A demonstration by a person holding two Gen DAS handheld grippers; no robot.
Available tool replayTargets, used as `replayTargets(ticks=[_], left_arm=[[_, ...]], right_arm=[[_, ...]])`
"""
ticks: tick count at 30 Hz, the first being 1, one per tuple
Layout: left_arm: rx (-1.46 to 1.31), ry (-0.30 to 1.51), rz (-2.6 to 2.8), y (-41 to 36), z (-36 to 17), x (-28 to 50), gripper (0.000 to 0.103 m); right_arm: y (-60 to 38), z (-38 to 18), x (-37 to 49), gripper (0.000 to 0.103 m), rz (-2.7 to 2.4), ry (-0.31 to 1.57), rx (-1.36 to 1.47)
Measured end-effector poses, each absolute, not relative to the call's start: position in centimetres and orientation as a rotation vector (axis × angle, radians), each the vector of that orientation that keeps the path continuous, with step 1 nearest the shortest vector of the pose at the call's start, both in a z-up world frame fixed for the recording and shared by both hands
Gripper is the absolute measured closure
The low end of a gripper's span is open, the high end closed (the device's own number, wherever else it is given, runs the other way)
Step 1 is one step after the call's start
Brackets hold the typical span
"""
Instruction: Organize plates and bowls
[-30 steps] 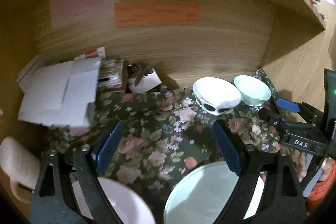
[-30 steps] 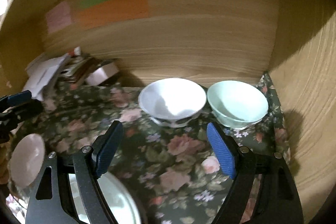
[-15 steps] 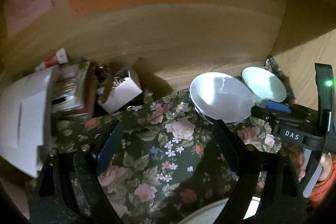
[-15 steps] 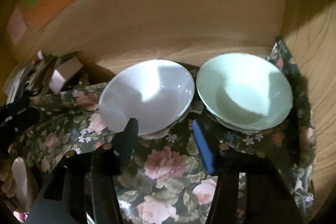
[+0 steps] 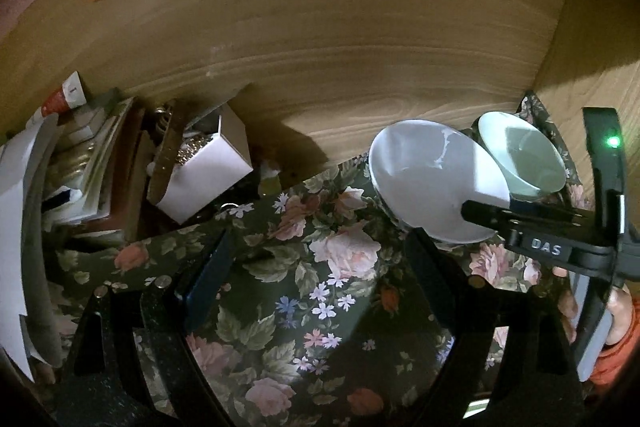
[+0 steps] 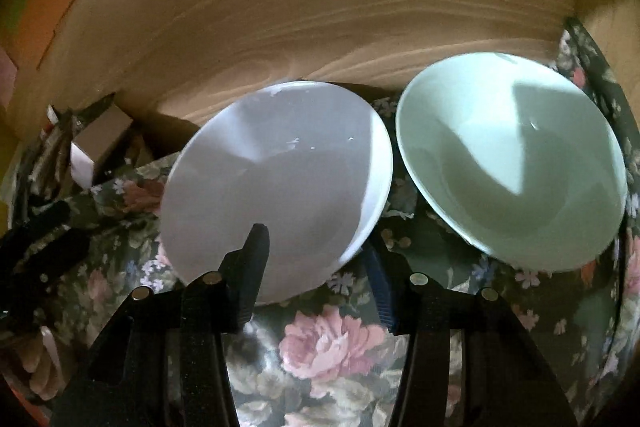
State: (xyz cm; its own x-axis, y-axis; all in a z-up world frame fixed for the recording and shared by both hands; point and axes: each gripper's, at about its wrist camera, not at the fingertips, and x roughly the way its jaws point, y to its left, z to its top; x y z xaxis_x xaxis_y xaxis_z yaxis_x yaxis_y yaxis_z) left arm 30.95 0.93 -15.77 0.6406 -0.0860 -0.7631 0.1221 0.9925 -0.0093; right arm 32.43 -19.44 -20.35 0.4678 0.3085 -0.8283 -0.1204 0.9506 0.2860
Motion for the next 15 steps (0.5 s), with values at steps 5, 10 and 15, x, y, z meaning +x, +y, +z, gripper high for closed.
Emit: replayTargets(ticks=[5,10,15], left_arm=[[0.038,0.874,-0.126,1.0,-16.0,31.2,0.015],[0.039,0.892,-0.117,1.1,-16.4,31.3,0.015],[0.052,0.944,-0.11,1.0,-17.6,31.3,0.015]], right_arm=[[-17.9,-20.3,32.0,0.071,0.294,1.06,0.075],[-16.0,-20.3,30.0,0.08,0.4,1.08,-0.006],[-14.9,-20.0,27.8,0.08,0.469,1.101,-0.011]])
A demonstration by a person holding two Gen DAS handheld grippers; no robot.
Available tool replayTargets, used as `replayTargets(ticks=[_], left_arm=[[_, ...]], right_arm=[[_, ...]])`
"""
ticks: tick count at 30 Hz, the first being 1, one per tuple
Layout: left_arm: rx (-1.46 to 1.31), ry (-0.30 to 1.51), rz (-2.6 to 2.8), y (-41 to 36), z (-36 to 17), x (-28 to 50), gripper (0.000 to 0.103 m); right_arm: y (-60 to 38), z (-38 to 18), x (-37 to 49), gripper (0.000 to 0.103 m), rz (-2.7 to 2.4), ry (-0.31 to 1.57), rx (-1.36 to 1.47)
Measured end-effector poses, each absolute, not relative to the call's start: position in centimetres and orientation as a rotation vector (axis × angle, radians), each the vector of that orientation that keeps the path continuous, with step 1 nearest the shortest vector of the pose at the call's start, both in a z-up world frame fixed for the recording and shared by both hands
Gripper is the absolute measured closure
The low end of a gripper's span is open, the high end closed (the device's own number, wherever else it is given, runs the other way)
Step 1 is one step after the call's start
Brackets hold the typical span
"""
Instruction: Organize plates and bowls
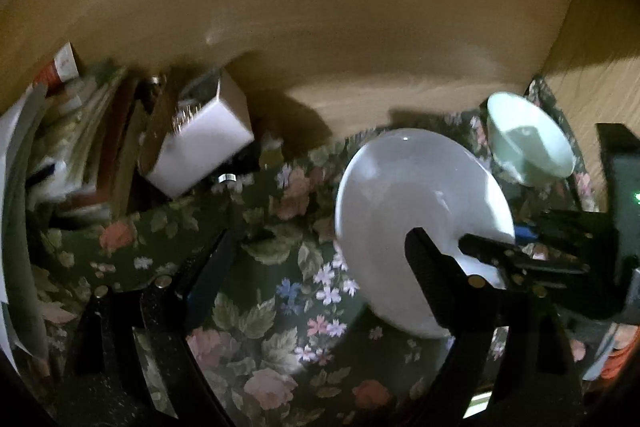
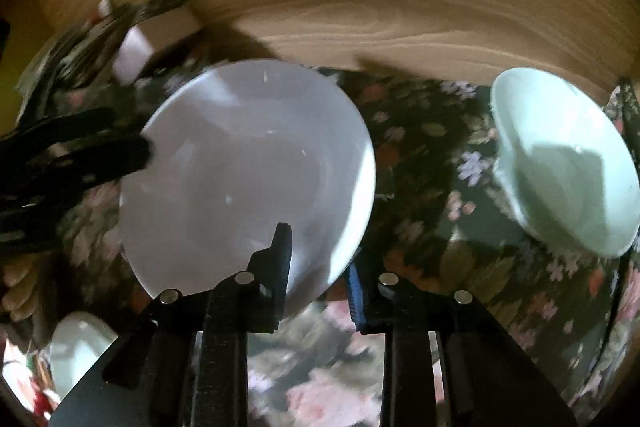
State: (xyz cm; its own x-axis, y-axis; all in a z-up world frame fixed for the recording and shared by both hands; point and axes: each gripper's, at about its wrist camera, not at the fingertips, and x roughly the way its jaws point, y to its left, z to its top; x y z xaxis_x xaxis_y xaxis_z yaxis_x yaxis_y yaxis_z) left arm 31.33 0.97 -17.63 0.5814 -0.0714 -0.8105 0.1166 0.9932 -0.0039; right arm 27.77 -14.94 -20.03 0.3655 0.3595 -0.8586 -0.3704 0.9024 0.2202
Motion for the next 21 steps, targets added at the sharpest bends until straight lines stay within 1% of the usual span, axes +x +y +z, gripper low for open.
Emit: replayTargets(ticks=[4,6,7,8,9,13,16,18,19,21], left_arm=[[0.068,1.004,-0.115,1.0,-18.7,31.0,0.016],[0.074,1.024,-0.115,1.0,-19.1,30.7,0.018],[0.076,1.033,-0.118,1.0,-19.3,30.7,0.02],[0.079,1.046,-0.122,1.0,-19.5,30.6,0.023],[0.078,1.054,-0.126,0.8,-19.6,30.6,0.026],[0.066,1.092,-0.138,0.4,-20.3,30.7,0.032],[0.07,1.092,-0.137,0.1,-20.6,30.8,0.039],[0.073,1.099,-0.142,-0.1,-20.9,30.8,0.05],[0.074,1.107,-0.145,-0.2,-21.1,30.9,0.053],[0.069,1.129,-0.156,-0.5,-21.6,31.1,0.059]], right_arm=[[-15.2,-19.7,26.3,0.078,0.473,1.114,0.026],[-15.7,-19.2,25.9,0.07,0.46,1.103,0.047],[-15.7,-19.0,25.8,0.067,0.452,1.089,0.05],[-16.3,-18.7,25.3,0.064,0.44,1.075,0.048],[-16.4,-18.4,25.2,0.062,0.432,1.067,0.047],[-17.0,-18.5,25.7,0.062,0.417,1.073,0.053],[-16.5,-19.0,26.4,0.062,0.41,1.073,0.05],[-16.0,-19.3,26.7,0.062,0.41,1.074,0.057],[-15.5,-19.7,27.0,0.062,0.421,1.08,0.068],[-15.2,-20.2,27.4,0.069,0.431,1.093,0.08]])
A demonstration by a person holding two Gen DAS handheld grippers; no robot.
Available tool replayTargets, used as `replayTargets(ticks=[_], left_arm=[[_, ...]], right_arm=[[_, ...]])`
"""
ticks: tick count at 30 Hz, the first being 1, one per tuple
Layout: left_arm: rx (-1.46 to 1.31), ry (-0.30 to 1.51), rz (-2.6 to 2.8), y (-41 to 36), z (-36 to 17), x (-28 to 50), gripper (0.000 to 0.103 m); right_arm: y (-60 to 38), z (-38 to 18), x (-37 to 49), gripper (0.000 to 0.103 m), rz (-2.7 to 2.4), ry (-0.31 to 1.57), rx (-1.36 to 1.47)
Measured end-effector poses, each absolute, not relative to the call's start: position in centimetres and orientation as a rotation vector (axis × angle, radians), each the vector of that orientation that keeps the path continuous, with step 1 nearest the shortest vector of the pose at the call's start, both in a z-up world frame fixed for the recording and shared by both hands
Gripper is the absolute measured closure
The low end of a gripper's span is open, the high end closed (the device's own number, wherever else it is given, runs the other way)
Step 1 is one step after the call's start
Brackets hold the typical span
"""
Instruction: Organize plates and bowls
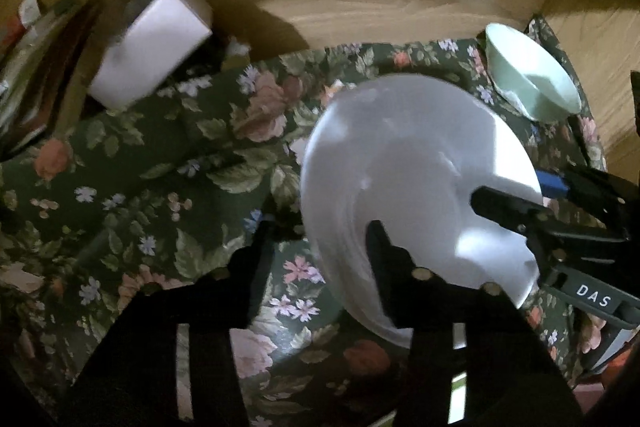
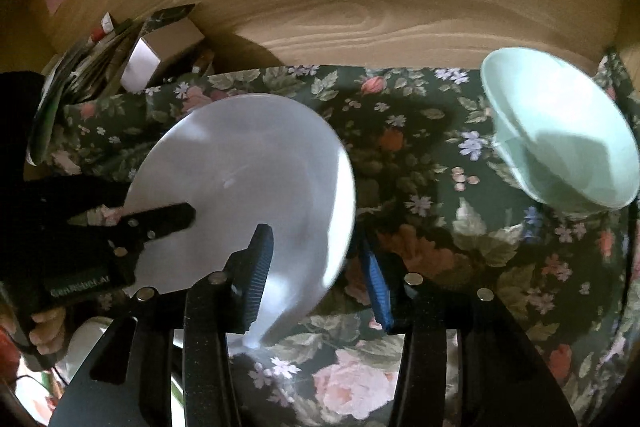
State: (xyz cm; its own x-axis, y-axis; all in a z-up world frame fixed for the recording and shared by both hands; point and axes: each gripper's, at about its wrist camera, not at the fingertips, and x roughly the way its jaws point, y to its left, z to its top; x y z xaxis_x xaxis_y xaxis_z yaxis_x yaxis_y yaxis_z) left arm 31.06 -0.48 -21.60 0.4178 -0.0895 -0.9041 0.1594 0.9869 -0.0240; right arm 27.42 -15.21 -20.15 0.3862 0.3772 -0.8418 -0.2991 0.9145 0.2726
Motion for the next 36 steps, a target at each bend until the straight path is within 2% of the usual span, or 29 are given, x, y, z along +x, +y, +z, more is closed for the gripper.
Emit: replayTargets(ticks=[2,7,14,36], left_arm=[[0.064,1.143,-0.165,-0.7,-21.9,31.1,0.063],[0.081,1.14,-0.195,-1.2,-21.9,30.8,0.076],[0.098,1.115,-0.192,-1.5,-20.9,30.0,0.076],[0.06,0.855,-0.184,-0.7,-11.7,21.9,0.076]], right_arm=[[-14.8,-20.3,27.4,0.076,0.438,1.098,0.076],[-14.7,-19.4,26.6,0.076,0.425,1.079,0.068],[-15.3,-17.9,25.7,0.076,0.422,1.046,0.099],[-15.6,-10.4,18.9,0.076,0.431,0.844,0.09]])
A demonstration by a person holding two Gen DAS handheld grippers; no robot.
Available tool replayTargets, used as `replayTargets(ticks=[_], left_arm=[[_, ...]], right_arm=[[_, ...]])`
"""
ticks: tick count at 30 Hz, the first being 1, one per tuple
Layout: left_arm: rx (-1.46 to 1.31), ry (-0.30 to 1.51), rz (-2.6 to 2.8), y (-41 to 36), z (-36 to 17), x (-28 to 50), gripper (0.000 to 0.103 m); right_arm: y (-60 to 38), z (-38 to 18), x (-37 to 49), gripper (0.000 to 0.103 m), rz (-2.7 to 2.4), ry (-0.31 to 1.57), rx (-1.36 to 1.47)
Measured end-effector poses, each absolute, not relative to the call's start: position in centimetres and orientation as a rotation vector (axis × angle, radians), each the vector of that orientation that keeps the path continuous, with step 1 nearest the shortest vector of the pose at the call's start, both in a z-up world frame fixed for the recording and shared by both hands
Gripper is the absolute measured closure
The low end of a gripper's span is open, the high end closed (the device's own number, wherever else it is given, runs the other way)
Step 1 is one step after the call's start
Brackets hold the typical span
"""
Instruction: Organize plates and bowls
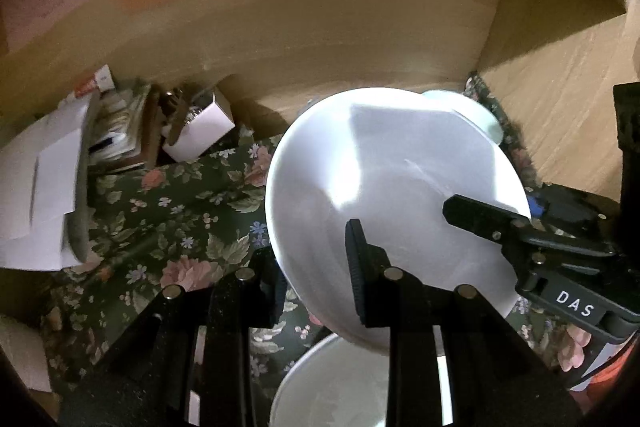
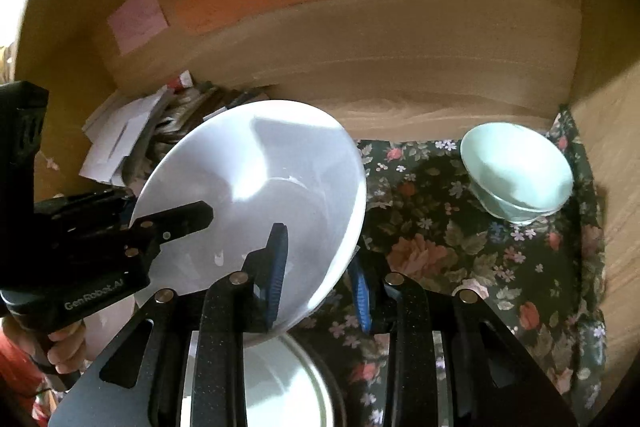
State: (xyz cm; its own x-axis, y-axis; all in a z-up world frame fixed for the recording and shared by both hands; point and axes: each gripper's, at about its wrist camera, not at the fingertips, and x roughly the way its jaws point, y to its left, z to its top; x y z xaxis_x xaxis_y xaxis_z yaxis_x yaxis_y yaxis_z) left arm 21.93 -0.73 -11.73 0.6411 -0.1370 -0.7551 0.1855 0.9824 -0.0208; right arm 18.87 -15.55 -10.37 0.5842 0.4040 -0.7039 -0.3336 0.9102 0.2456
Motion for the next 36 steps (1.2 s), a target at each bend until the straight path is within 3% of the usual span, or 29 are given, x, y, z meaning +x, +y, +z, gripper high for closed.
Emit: replayTargets(ticks=[17,36], left_arm=[[0.047,0.752,-0.145,0.8,-9.1,15.1,0.076],[-0.029,0.718,-0.03,7.2,-8.8,8.3,0.076]], right_arm=[[-12.9,-7.8,13.6,0.076,0.474,0.765,0.041],[-6.2,-8.6,10.9,0.076,0.614,0.77,0.002]])
